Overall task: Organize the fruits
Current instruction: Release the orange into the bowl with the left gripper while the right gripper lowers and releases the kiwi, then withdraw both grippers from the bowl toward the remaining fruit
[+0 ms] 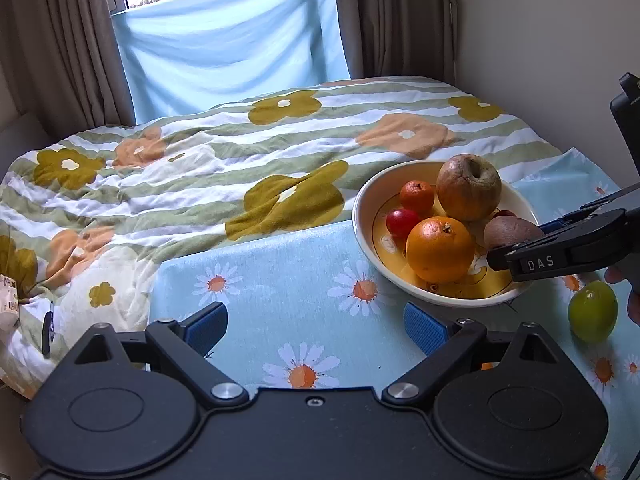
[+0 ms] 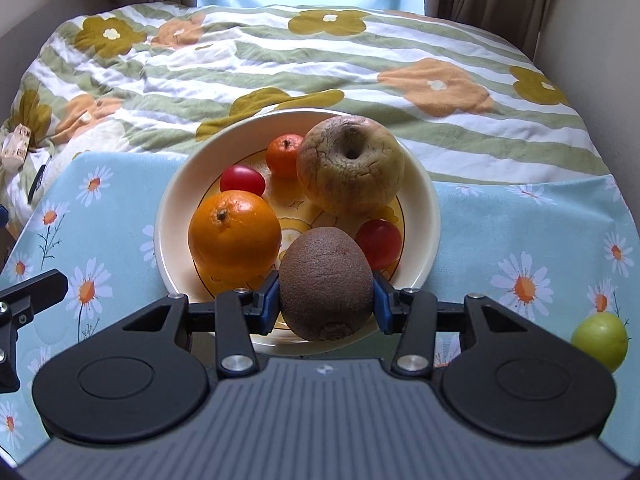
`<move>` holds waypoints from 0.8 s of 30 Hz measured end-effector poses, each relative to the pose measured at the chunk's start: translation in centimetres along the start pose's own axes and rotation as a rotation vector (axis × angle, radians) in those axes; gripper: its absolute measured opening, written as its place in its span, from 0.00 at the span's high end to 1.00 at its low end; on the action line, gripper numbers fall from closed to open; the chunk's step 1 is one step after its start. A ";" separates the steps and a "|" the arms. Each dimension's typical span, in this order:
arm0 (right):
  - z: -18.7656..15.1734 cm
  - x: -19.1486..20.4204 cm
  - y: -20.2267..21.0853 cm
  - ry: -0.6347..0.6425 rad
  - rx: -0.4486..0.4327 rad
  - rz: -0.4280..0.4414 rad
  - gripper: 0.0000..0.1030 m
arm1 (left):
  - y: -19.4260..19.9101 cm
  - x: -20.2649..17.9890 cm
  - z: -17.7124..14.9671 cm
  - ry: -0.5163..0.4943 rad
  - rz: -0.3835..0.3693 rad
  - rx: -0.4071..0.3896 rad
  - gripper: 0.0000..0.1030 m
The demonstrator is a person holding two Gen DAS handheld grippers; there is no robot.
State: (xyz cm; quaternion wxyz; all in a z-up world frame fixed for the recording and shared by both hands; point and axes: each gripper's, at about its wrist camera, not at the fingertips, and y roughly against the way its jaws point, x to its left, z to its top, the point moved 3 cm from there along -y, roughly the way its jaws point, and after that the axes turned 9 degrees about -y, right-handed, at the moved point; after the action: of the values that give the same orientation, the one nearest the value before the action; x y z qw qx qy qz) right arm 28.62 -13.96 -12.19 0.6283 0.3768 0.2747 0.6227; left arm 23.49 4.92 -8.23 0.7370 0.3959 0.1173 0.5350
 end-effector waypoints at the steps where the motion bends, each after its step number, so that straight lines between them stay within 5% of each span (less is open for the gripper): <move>1: -0.1 0.0 0.0 0.005 -0.002 -0.002 0.41 | 0.0 0.0 -0.1 0.002 0.000 0.001 0.06; 5: 0.1 0.4 0.4 0.037 -0.040 -0.004 0.40 | 0.0 0.0 -0.2 0.011 -0.001 0.006 0.06; 12: -0.2 0.1 2.8 0.016 -0.091 -0.021 0.03 | 0.8 0.1 0.1 0.027 -0.010 0.001 0.06; 24: -0.4 -0.9 7.8 -0.033 -0.137 -0.028 0.03 | 3.8 -0.3 1.2 0.035 0.000 -0.038 0.06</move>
State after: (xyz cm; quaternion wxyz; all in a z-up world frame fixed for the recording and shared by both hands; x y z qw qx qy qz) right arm 23.71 -15.28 -6.20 0.6658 0.3393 0.2262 0.6248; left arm 21.42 4.52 -4.84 0.7423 0.3723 0.1198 0.5441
